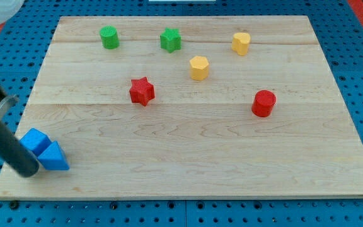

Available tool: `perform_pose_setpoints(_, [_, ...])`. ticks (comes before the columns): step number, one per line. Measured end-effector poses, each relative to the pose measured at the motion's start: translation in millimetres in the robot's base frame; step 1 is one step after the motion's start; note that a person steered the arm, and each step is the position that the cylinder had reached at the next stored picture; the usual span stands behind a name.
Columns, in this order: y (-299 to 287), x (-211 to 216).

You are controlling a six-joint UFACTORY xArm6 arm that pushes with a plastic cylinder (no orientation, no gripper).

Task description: Move the blue triangle to the right of the red star

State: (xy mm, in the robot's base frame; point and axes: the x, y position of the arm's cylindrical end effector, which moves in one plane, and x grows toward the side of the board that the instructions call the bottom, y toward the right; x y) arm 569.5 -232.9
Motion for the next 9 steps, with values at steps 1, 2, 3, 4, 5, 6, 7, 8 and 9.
perform_pose_setpoints(1, [42,-39])
perform_pose_setpoints(2, [94,-37])
perform_pose_setpoints(3, [124,-24])
perform_pose_setpoints(4, [125,7])
perform_pose_setpoints(5, [149,-41])
perform_pose_setpoints(6, [156,-54])
perform_pose_setpoints(7, [198,-43])
perform_pose_setpoints(8, [234,-70])
perform_pose_setpoints(9, [239,-52])
